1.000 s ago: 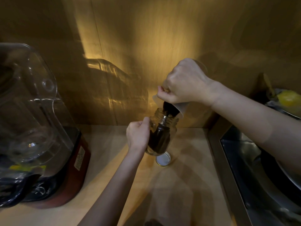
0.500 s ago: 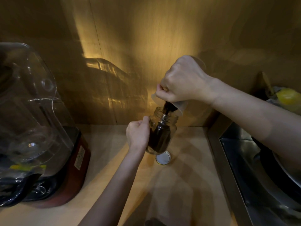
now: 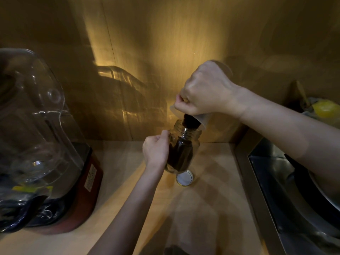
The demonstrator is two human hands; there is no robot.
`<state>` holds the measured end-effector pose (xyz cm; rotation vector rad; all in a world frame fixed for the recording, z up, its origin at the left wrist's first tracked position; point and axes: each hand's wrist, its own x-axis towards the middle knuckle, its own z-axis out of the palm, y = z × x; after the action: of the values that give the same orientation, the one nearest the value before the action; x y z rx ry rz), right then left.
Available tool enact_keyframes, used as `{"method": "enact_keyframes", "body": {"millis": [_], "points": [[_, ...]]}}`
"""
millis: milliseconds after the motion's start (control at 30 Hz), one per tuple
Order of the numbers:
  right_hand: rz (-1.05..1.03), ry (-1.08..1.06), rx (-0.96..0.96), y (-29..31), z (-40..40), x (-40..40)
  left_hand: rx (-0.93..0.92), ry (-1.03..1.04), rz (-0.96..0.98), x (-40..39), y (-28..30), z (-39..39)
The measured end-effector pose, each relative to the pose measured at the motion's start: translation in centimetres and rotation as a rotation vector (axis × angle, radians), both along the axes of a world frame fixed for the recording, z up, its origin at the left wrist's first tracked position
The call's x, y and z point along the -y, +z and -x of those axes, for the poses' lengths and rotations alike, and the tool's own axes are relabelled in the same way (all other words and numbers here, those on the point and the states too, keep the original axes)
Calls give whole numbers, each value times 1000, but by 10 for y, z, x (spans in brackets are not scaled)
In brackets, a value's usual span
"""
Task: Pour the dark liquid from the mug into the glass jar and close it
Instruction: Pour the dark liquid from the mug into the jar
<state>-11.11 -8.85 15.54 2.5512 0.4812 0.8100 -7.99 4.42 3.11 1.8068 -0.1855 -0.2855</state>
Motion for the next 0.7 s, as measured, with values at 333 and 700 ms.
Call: {"method": "enact_keyframes", "body": {"millis": [333, 700], "points": [[17, 2, -5, -2, 1, 0, -5, -6, 7, -1, 1, 1], [37, 2, -3, -1, -1, -3, 0, 8, -1, 0, 1, -3]]}}
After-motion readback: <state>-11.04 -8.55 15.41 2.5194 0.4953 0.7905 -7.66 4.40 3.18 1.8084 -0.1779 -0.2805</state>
